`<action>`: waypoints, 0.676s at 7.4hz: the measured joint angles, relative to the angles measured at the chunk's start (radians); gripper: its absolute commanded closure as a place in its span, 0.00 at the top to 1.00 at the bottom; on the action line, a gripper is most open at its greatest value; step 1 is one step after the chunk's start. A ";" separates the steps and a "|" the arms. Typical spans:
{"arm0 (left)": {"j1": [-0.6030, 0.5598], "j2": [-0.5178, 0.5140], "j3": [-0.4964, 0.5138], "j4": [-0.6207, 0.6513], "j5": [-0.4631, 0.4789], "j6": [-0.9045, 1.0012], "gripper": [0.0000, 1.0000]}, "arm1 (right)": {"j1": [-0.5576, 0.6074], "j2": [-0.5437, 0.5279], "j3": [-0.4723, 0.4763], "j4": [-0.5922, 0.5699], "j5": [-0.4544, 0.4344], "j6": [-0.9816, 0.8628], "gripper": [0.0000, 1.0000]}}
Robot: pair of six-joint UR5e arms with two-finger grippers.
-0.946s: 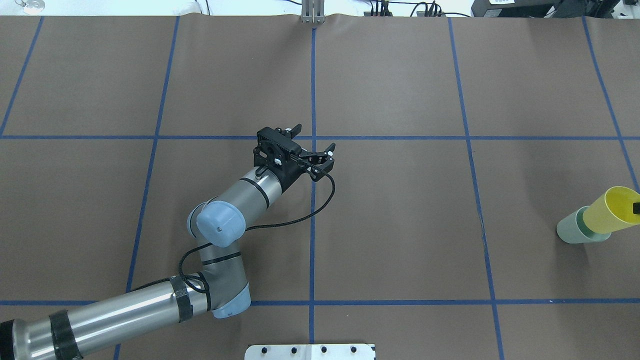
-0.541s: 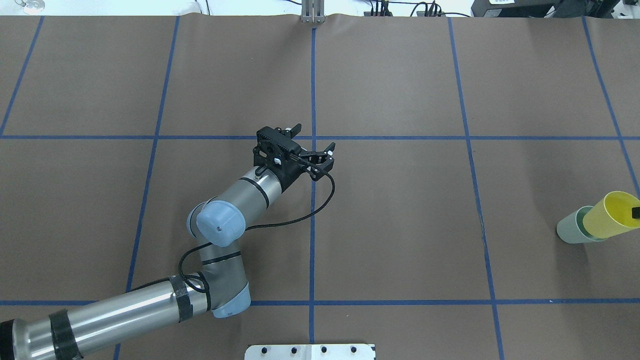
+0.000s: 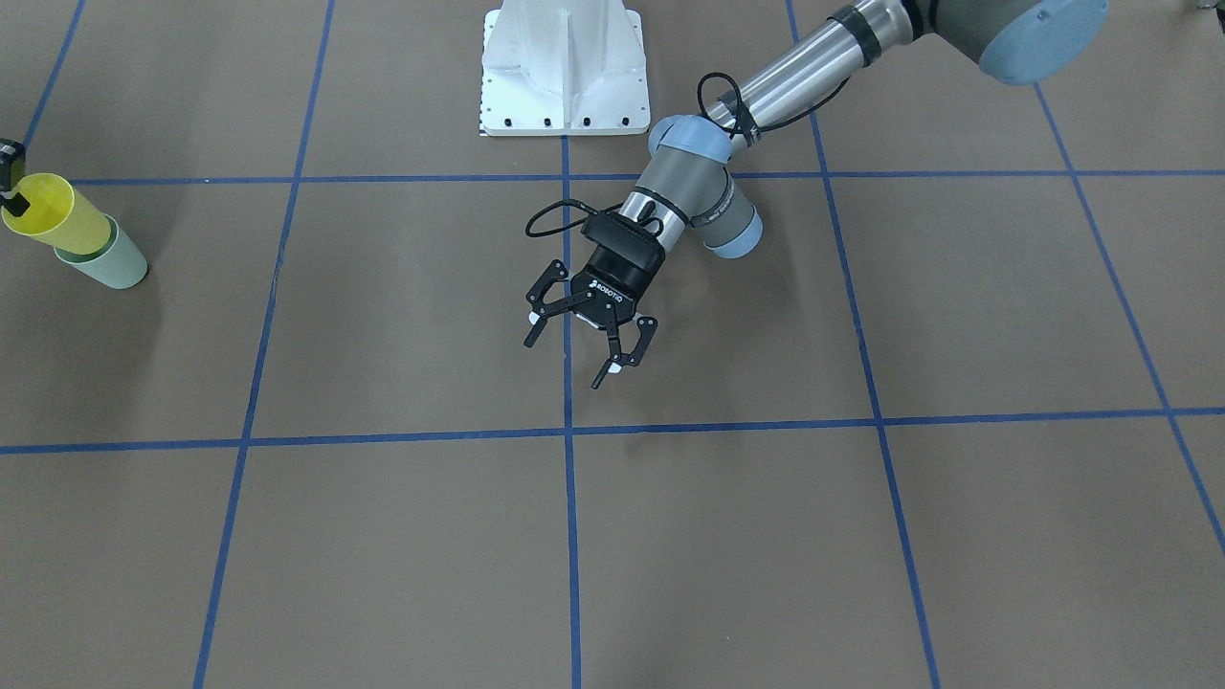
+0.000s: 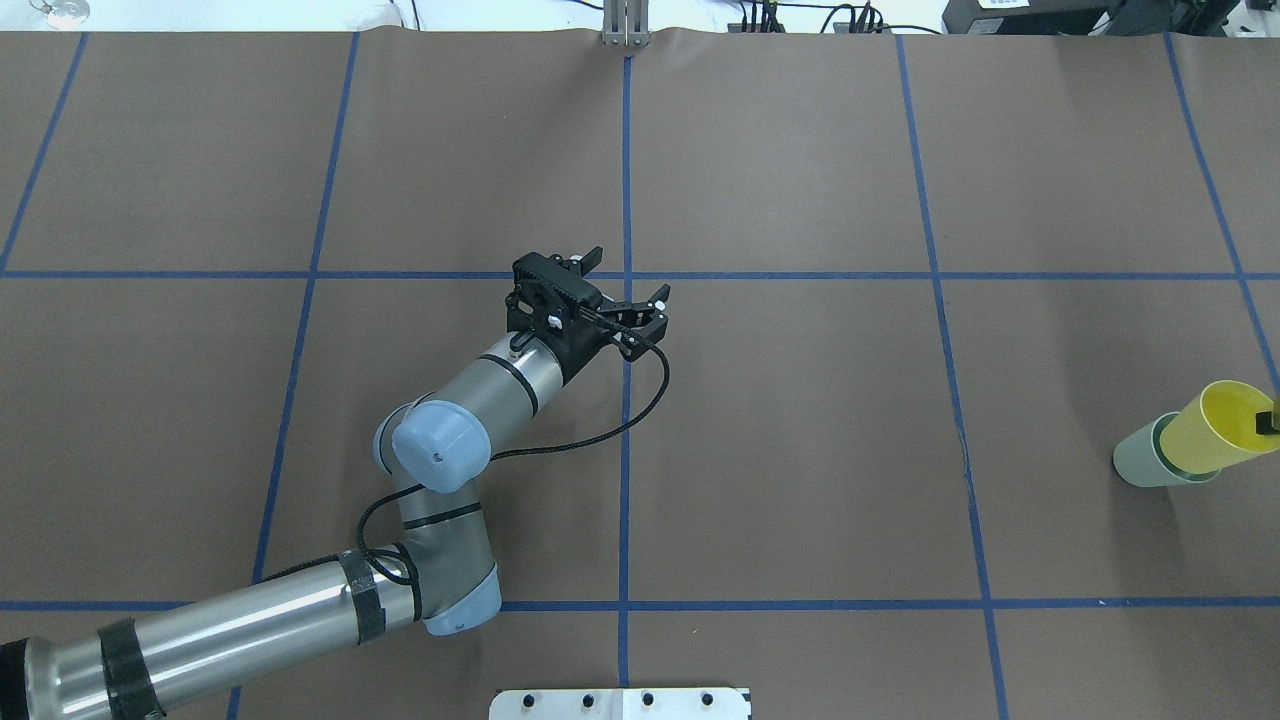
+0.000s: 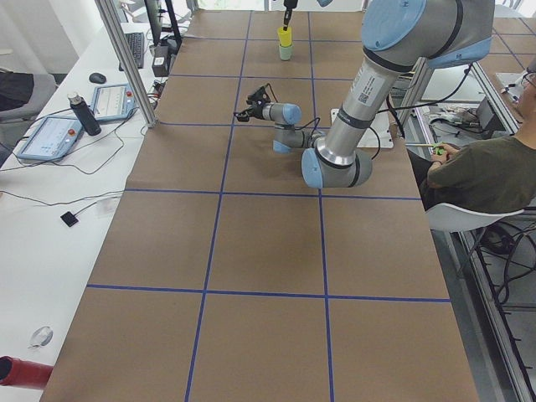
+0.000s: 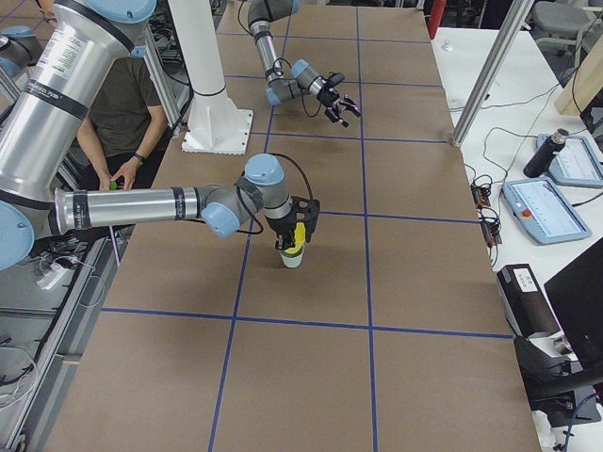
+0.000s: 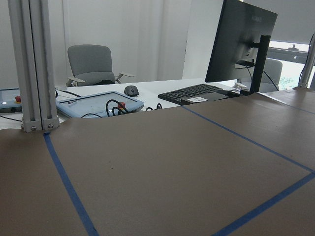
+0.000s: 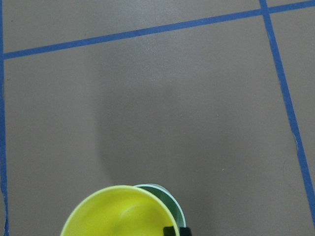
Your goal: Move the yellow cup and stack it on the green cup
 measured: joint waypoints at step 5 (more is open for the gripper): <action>-0.005 0.000 0.000 0.001 0.000 -0.028 0.99 | -0.006 0.003 -0.014 0.000 0.001 -0.001 1.00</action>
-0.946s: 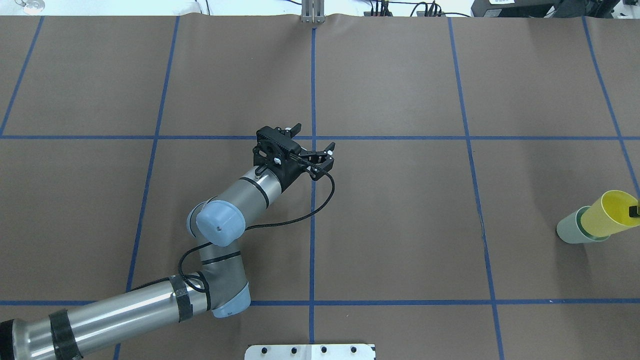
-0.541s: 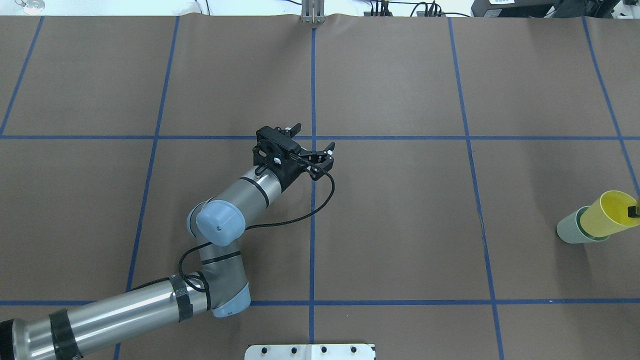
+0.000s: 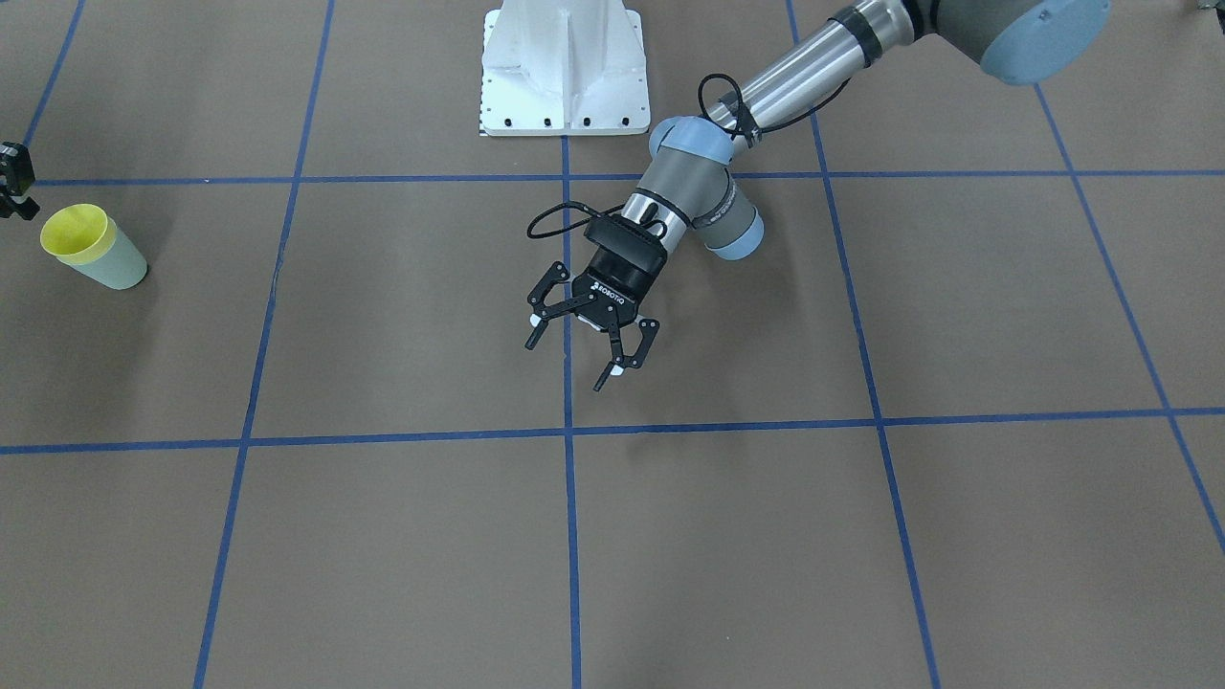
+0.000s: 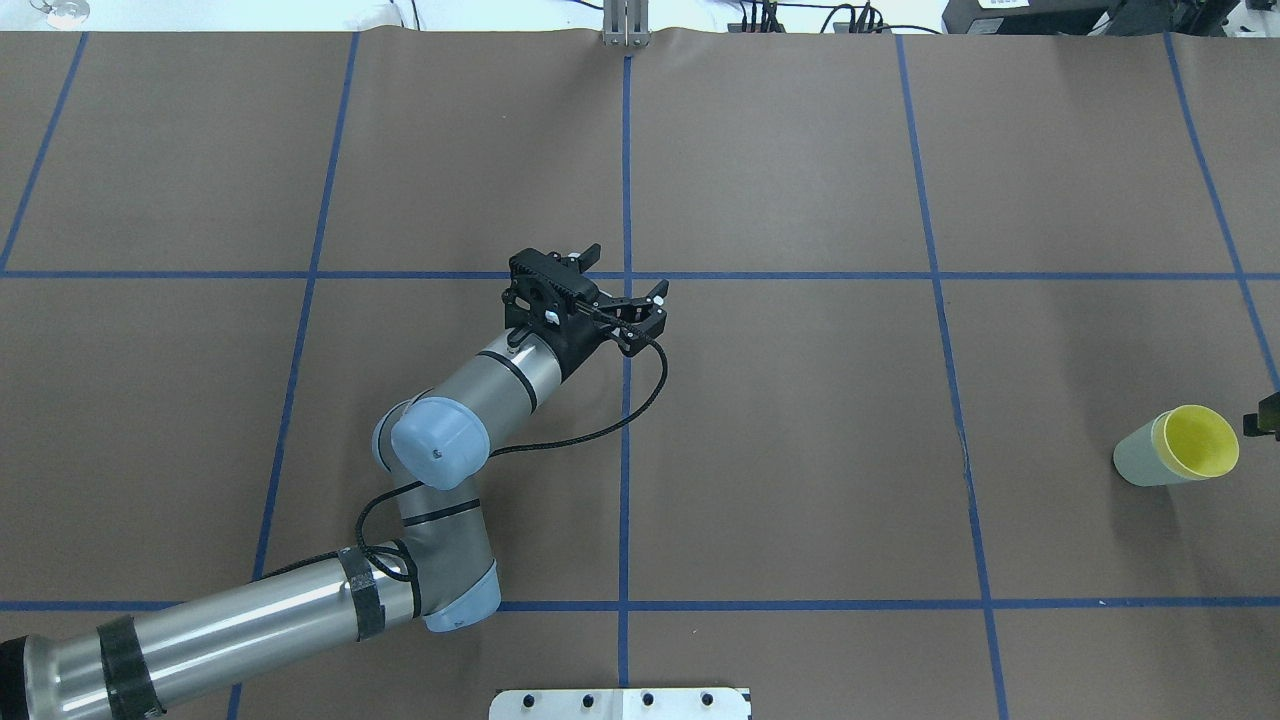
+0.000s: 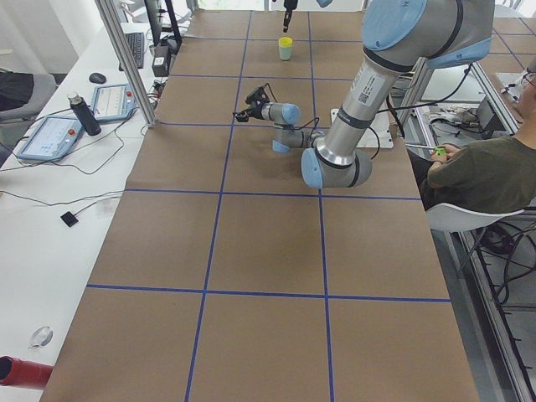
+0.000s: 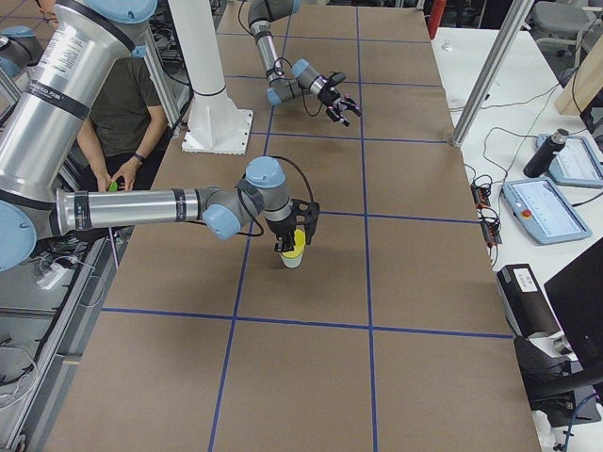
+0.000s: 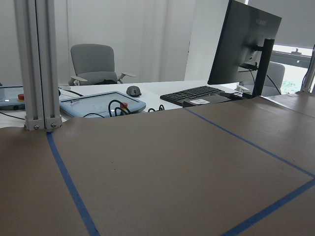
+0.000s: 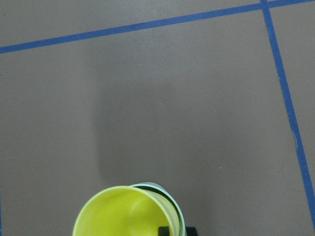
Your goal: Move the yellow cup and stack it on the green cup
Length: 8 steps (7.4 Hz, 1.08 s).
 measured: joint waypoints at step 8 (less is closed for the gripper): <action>-0.344 0.044 0.025 0.333 -0.386 -0.398 0.99 | 0.158 0.380 -0.237 -0.056 0.007 -0.106 1.00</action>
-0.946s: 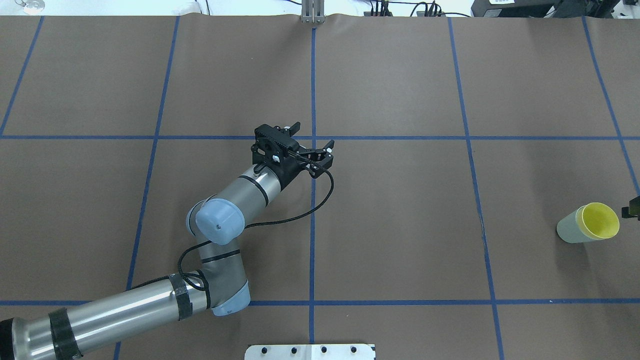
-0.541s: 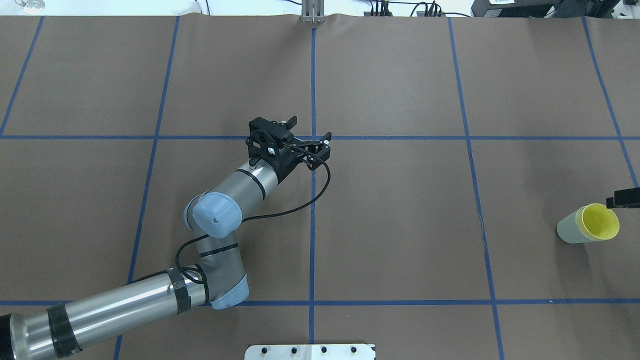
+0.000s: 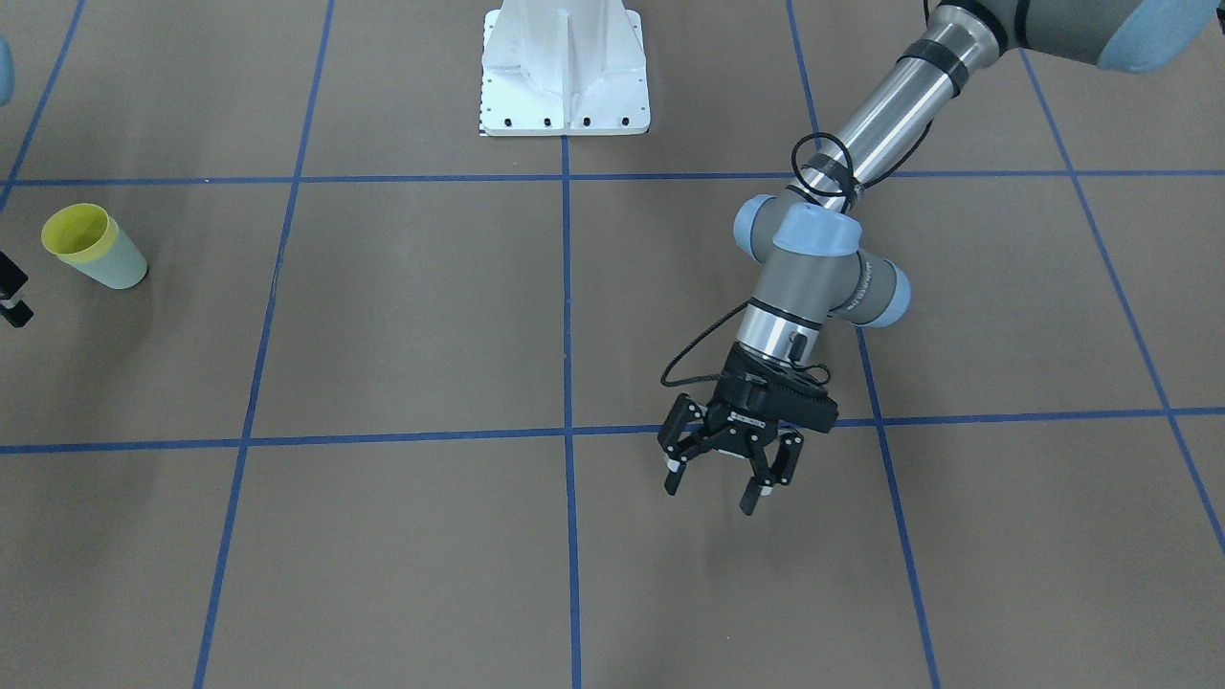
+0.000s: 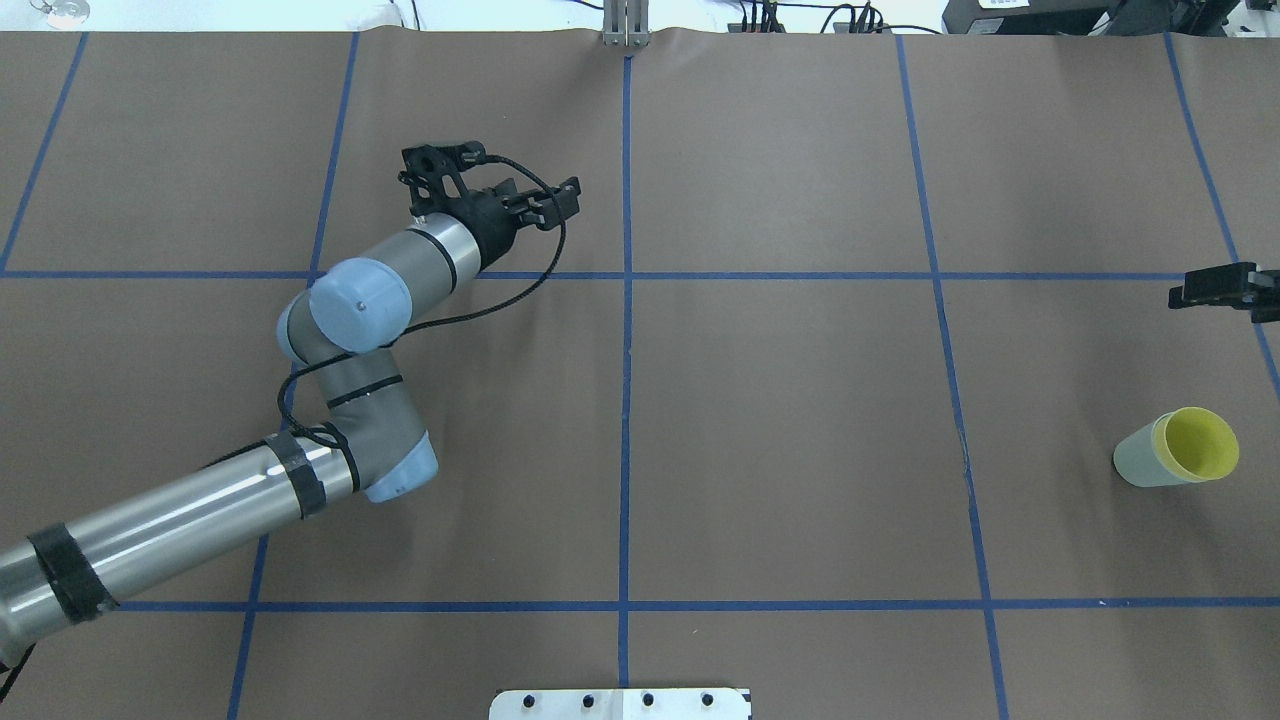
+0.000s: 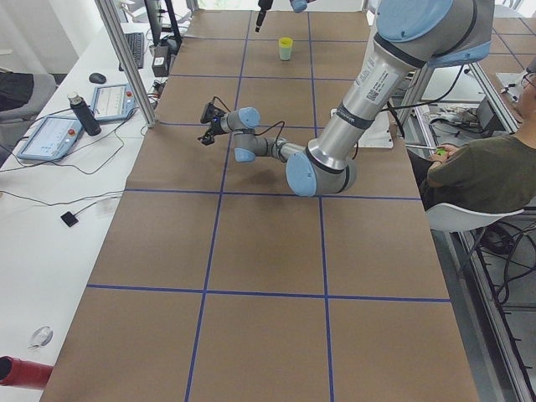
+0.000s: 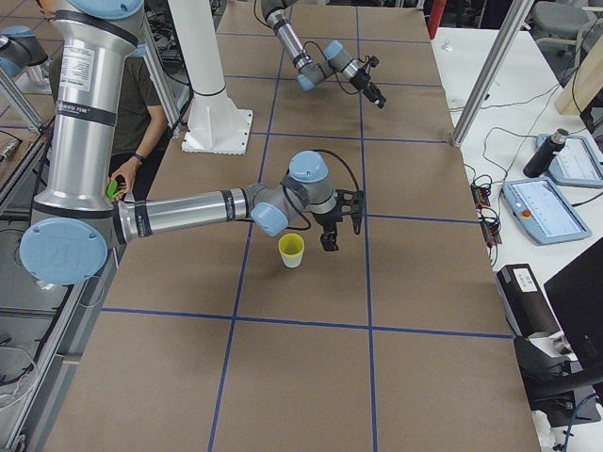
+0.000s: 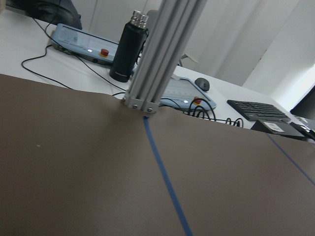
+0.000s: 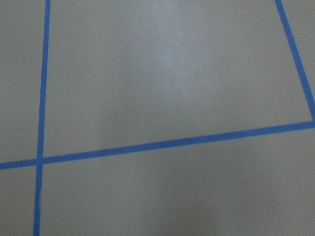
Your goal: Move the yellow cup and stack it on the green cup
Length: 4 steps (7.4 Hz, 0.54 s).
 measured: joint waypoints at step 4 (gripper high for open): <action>-0.297 0.078 0.005 0.460 -0.384 0.486 0.99 | 0.150 0.228 -0.114 -0.328 0.050 -0.302 1.00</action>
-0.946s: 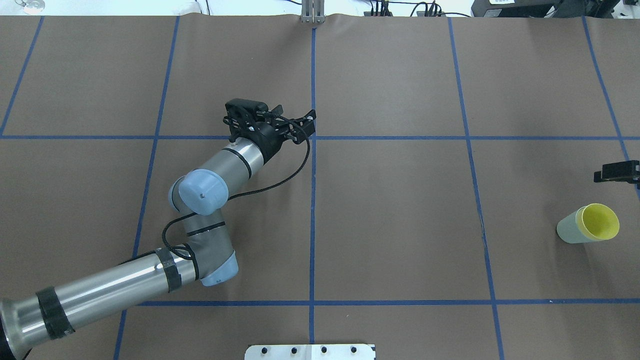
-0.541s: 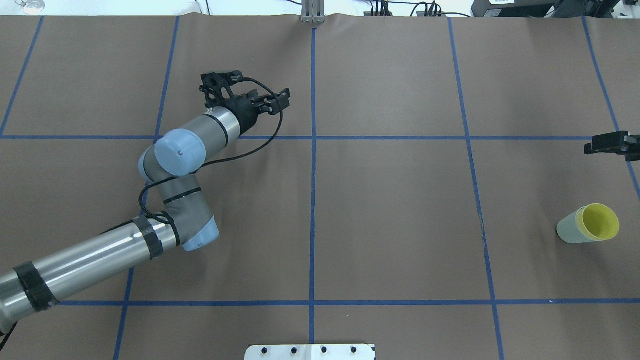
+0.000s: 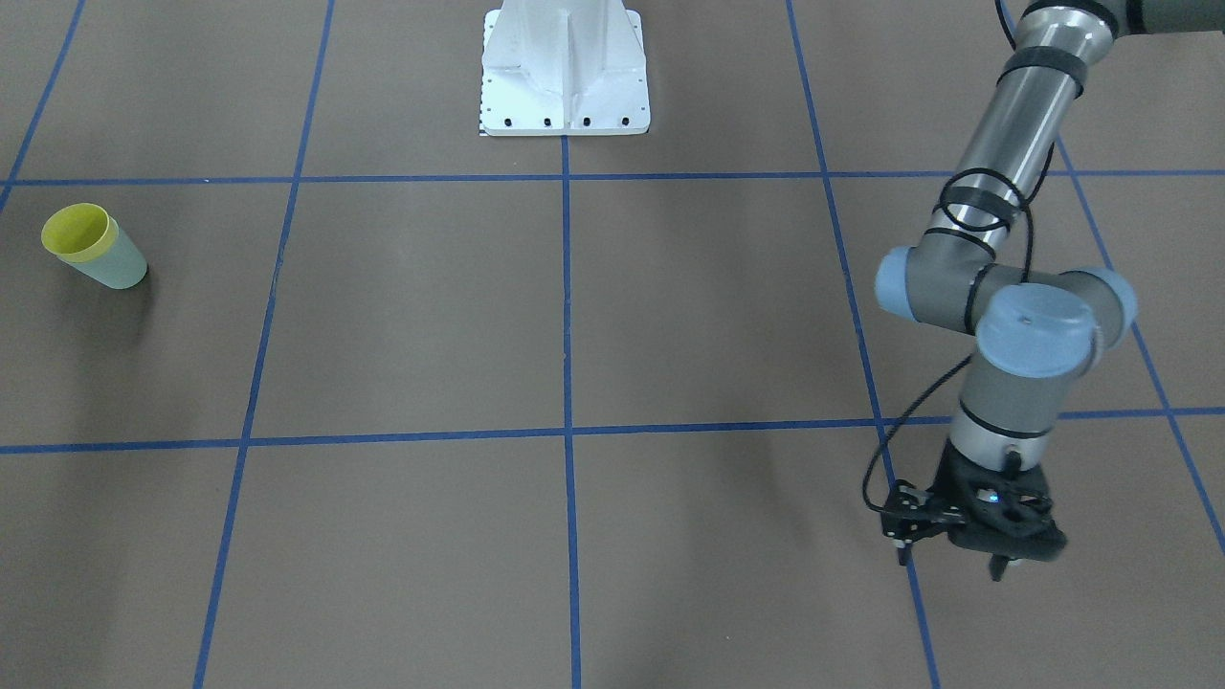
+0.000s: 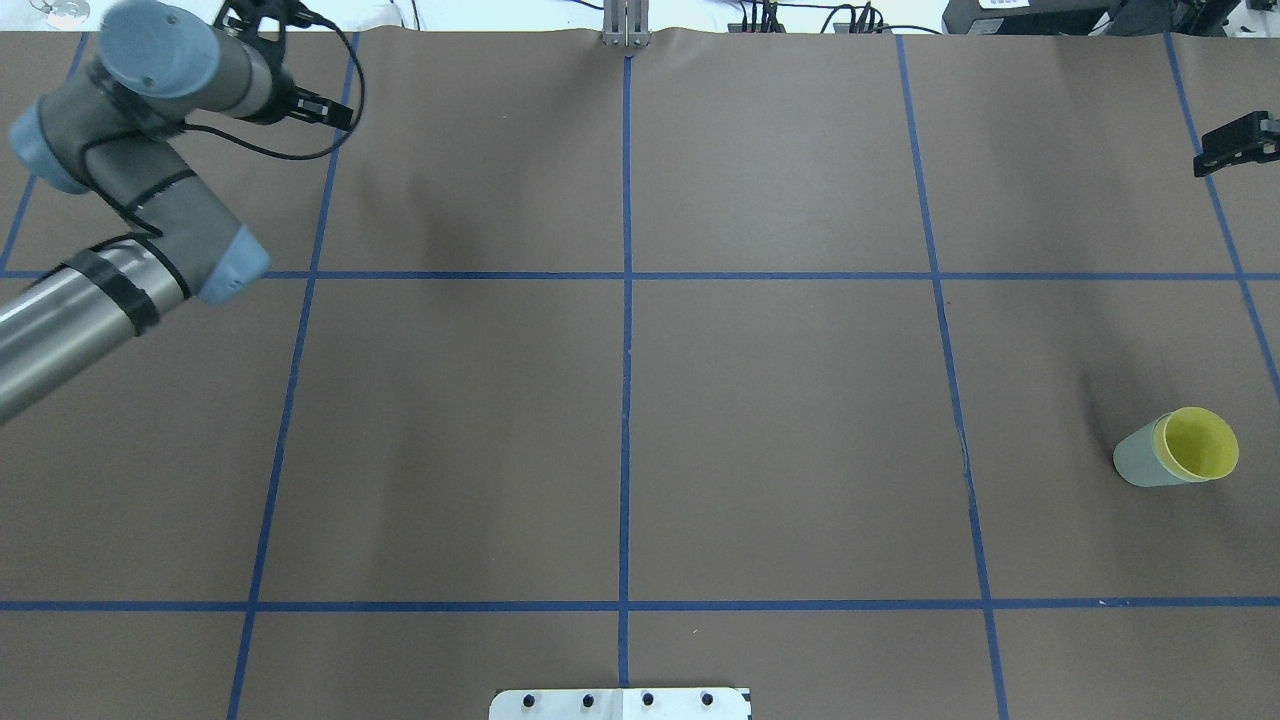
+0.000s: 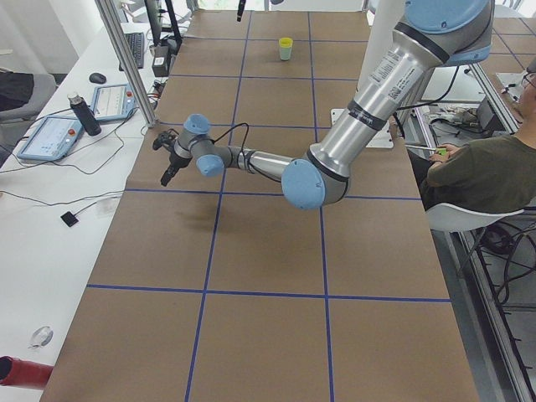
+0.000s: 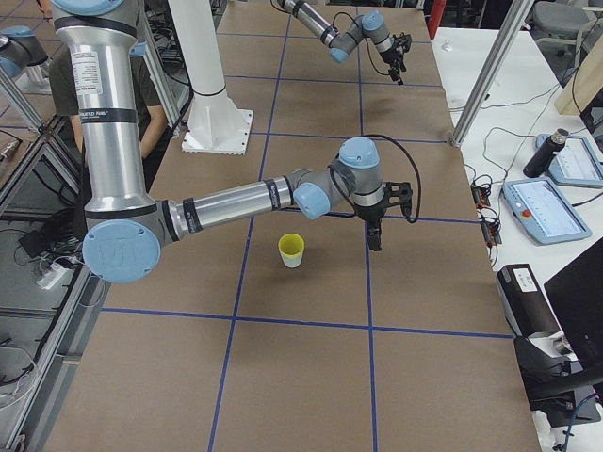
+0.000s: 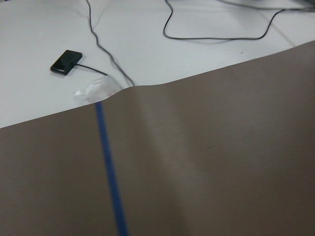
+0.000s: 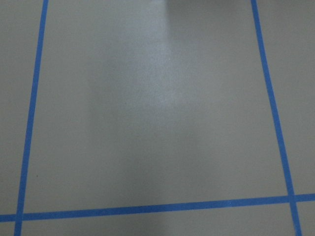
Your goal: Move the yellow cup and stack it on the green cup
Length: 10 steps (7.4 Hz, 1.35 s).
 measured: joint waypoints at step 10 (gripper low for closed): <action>-0.480 0.336 -0.200 0.484 -0.447 0.680 1.00 | 0.207 0.057 -0.128 -0.248 0.202 -0.430 1.00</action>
